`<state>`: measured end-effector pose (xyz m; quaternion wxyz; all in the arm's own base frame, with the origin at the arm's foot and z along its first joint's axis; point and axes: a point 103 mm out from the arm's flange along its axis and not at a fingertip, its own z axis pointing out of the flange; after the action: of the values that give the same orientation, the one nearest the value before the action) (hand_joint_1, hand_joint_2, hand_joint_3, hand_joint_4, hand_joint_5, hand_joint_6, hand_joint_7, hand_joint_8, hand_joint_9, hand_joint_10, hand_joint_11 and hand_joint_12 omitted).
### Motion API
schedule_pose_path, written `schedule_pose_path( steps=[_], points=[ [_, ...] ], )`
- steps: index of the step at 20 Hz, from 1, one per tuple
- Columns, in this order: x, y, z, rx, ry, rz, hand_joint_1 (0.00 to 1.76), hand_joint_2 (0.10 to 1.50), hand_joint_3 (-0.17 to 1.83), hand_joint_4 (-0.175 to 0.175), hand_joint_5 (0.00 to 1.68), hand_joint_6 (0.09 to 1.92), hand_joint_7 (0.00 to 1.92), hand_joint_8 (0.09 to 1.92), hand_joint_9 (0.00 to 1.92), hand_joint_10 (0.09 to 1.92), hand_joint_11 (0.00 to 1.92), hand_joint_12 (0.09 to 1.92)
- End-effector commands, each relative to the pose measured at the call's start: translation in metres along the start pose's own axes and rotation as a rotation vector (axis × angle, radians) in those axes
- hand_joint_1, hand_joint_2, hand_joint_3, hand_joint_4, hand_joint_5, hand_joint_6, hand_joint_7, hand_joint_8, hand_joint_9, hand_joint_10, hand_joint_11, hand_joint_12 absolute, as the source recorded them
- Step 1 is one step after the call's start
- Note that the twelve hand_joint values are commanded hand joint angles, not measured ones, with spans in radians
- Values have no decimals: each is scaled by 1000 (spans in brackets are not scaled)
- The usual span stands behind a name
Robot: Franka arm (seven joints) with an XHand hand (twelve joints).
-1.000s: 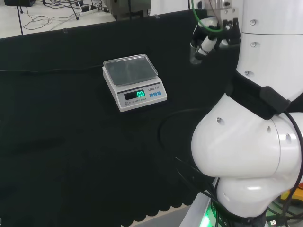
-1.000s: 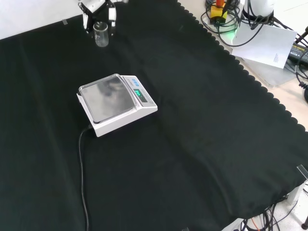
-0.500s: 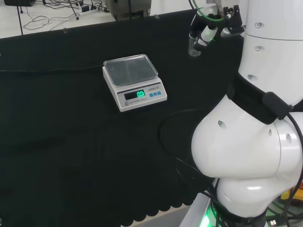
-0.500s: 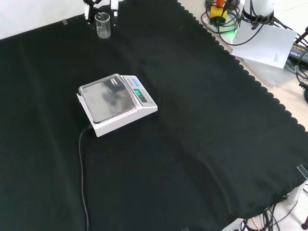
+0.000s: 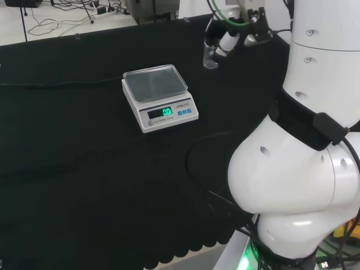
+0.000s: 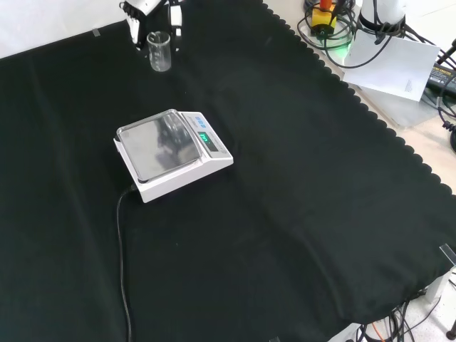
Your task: Put the beaker on the electronic balance.
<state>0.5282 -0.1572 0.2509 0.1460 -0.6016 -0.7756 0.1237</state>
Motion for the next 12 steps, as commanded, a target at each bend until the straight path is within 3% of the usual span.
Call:
schedule_pose_path(
  steps=[1, 12],
  points=[
    [45, 24, 0, 1, -14, -67, 1231, 1042, 115, 28, 1004, 983, 1045, 964, 1234, 799, 1330, 711],
    [101, 70, 13, 36, -29, -162, 1231, 1040, 118, 28, 1005, 981, 1046, 962, 1237, 798, 1334, 713]
  ],
)
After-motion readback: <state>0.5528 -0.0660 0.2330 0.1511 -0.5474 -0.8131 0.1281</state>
